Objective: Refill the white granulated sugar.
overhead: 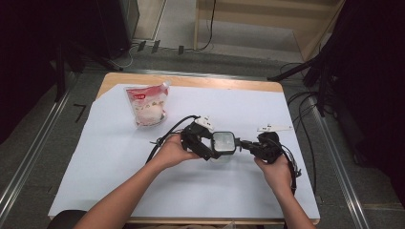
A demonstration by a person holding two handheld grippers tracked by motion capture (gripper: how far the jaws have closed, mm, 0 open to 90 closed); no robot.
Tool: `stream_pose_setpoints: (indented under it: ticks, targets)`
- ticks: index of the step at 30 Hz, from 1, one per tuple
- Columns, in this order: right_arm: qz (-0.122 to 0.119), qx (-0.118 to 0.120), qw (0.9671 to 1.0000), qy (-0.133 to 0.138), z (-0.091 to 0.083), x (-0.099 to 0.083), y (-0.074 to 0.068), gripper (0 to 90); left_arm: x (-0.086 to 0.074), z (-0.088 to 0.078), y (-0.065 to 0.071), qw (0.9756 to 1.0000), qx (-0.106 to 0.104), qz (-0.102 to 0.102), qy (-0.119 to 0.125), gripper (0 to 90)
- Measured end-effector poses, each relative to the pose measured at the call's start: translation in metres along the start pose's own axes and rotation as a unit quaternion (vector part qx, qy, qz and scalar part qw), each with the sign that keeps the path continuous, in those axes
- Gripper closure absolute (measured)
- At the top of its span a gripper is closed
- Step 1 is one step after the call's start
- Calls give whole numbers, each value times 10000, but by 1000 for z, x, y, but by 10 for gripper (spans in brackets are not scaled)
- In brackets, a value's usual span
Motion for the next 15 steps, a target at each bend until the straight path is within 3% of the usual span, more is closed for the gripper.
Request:
stream_pose_setpoints:
  ticks: [15]
  targets:
    - [-44, 25, 10000, 10, 0, 0, -1, 900, 6, -8, 2, 9999, 32, 8, -133, 165]
Point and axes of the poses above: each handheld gripper's, and its own axes: z roughly forward along the jaws, x roughly out of its top, y roughly to its right, the point moved 7 cm from there along z, roughly forward along the jaws, and after that the axes turned 4 degrees about -x, right-handed, at the moved point
